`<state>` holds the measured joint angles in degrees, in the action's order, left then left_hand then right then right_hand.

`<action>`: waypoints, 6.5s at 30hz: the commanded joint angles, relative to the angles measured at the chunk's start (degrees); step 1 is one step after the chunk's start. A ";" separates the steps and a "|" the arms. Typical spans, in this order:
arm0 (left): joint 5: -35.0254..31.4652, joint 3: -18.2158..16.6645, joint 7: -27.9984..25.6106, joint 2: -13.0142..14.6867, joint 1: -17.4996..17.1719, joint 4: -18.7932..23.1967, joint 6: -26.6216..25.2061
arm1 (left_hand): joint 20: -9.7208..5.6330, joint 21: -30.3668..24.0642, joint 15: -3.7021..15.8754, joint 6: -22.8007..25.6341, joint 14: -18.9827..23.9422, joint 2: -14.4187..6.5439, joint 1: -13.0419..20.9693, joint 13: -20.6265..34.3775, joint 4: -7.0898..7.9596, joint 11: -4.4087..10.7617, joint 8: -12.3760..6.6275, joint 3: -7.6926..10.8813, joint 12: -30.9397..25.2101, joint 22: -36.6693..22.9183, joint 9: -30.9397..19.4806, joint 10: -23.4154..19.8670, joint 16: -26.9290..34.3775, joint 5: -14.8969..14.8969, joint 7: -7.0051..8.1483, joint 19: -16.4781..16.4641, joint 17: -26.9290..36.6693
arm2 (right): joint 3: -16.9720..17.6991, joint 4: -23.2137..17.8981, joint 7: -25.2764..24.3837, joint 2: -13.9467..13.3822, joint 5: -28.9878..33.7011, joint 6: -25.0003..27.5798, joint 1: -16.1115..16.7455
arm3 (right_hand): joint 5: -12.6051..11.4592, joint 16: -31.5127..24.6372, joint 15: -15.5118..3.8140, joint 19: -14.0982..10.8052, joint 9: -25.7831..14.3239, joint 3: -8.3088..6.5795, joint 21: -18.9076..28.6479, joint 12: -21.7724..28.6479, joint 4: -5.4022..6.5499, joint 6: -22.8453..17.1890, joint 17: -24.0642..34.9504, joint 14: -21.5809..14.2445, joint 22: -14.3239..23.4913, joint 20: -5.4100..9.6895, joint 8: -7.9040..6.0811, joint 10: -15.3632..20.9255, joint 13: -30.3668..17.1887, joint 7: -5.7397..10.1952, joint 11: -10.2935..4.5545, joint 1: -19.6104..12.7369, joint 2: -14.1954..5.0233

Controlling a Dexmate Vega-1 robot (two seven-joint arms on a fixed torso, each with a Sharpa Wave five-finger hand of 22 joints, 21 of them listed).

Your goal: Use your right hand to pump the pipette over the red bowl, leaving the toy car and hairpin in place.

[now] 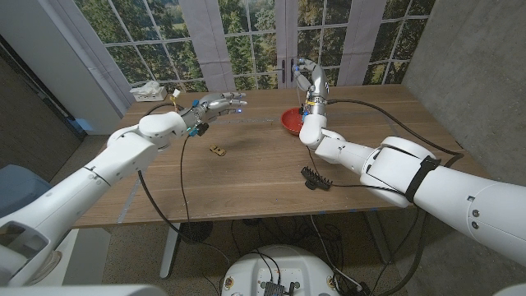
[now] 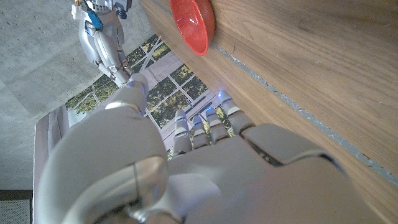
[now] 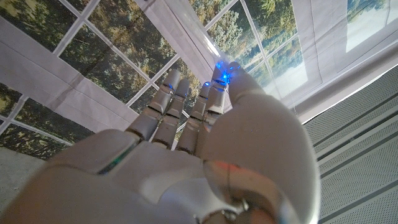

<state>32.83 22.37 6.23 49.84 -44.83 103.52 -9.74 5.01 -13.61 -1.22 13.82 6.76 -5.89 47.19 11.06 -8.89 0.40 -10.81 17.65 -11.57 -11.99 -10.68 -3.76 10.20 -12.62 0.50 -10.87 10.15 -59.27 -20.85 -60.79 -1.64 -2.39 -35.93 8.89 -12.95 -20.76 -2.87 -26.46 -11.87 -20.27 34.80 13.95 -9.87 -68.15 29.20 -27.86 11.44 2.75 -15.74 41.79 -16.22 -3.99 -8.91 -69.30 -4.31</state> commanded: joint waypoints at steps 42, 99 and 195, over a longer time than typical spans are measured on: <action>0.71 -2.06 -0.77 1.87 -3.61 2.52 2.21 | 0.21 -0.64 -0.04 0.45 -0.28 -0.17 -0.85 0.08 -0.48 0.17 -0.08 0.51 -0.24 -0.17 -0.10 0.26 0.47 0.40 -0.02 0.38 0.07 | 12.55 -0.38 -3.21 1.68 15.27 -3.76 3.00 | 1.12 -1.86 -8.88 0.87 0.35 2.74 2.33 -1.37 1.61 2.40 2.87 0.16 0.25 -0.08 1.58 -2.00 -0.44 5.24 0.08 3.92 0.39; 1.00 -2.80 -0.49 2.28 -5.97 3.12 4.59 | 0.25 -0.71 -0.04 0.36 -0.31 -0.07 -1.04 0.07 -0.60 0.15 -0.05 0.75 -0.27 -0.13 -0.08 0.29 0.47 0.41 0.02 0.55 0.07 | 22.03 -28.42 7.47 -9.36 8.17 -6.26 16.93 | 2.44 -0.67 -8.38 0.06 0.71 2.54 4.15 -1.42 1.07 3.80 1.75 -0.95 -0.09 -0.83 2.84 -1.83 0.15 6.19 0.04 5.12 1.26; 1.66 -6.67 -2.54 5.64 -12.68 8.40 5.93 | 0.17 -0.82 -0.19 0.26 -0.63 0.03 -1.27 0.06 -0.68 -0.06 -0.04 1.21 -0.21 -0.07 -0.07 0.63 0.44 0.42 0.07 0.75 0.08 | 37.97 -82.87 30.41 -32.95 -13.85 50.81 41.72 | 1.83 -0.14 -7.57 0.71 0.37 1.83 5.70 -1.48 1.03 7.54 2.44 0.39 -0.38 -2.37 4.05 -3.72 -0.21 4.40 2.18 7.43 0.75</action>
<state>34.73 15.55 3.74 55.55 -57.91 111.65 -3.30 5.11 -14.21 -1.32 13.82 6.24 -5.73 46.46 10.94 -9.35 0.61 -10.81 18.46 -11.54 -12.01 -10.68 -3.15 10.20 -12.29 0.51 -10.35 10.15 -20.77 -101.91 -29.04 -31.74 -17.98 9.62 49.99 -10.64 -20.57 -2.65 -25.78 -11.35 -18.04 40.11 12.18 -8.93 -60.76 31.48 -27.42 10.94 0.61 -11.63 37.76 -16.10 0.72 -7.16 -61.97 -3.49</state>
